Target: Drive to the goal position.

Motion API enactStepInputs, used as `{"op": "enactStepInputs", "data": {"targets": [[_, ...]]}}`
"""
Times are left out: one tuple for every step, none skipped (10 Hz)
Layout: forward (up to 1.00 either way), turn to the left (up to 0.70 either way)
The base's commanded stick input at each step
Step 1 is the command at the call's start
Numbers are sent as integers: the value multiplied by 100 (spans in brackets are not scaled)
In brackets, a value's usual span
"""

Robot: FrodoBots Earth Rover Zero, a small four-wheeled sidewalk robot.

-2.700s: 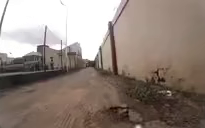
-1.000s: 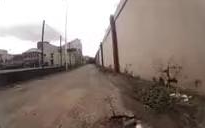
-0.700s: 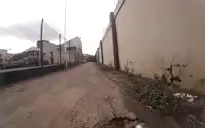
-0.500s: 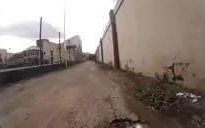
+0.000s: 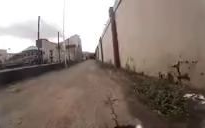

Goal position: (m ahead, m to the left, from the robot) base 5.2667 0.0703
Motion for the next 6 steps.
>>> {"op": "enactStepInputs", "data": {"targets": [[30, 0], [30, 0], [30, 0], [30, 0], [30, 0], [30, 0]]}}
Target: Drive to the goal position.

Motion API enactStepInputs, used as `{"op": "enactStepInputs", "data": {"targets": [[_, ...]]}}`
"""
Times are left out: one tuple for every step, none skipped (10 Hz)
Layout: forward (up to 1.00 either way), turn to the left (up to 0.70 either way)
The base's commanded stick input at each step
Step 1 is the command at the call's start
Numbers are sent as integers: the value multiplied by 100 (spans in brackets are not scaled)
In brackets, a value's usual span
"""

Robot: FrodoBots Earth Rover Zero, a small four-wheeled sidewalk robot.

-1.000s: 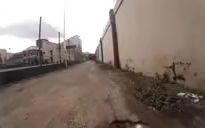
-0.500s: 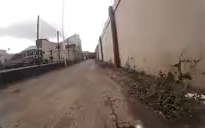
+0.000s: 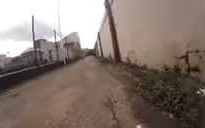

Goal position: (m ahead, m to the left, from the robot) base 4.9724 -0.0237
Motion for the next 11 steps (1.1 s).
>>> {"op": "enactStepInputs", "data": {"targets": [[30, 0], [30, 0], [30, 0], [30, 0], [30, 0], [30, 0], [30, 0], [30, 0], [30, 0], [30, 0], [30, 0]]}}
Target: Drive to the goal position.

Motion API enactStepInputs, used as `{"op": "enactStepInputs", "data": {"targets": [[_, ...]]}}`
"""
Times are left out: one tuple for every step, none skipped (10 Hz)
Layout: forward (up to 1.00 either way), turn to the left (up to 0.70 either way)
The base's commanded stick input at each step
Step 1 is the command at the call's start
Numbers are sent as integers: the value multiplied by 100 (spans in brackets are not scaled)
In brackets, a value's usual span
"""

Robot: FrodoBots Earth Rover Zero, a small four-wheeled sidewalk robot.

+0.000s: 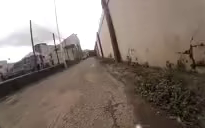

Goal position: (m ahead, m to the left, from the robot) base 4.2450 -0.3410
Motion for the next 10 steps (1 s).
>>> {"op": "enactStepInputs", "data": {"targets": [[30, 0], [30, 0], [30, 0], [30, 0], [30, 0], [30, 0], [30, 0], [30, 0], [30, 0], [30, 0]]}}
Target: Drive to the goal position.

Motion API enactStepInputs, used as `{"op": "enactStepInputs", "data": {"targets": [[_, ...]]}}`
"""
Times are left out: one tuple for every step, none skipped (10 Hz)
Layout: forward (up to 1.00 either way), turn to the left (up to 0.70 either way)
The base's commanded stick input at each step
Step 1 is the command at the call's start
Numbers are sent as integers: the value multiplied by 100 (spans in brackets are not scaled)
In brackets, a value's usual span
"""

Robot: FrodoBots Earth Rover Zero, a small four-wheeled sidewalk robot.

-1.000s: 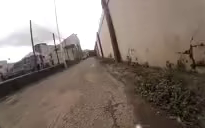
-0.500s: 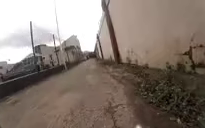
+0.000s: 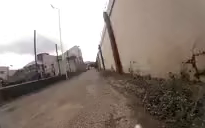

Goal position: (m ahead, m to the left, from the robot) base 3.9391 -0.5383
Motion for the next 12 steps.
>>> {"op": "enactStepInputs", "data": {"targets": [[30, 0], [30, 0], [30, 0], [30, 0], [30, 0], [30, 0], [30, 0], [30, 0], [30, 0], [30, 0], [30, 0], [30, 0]]}}
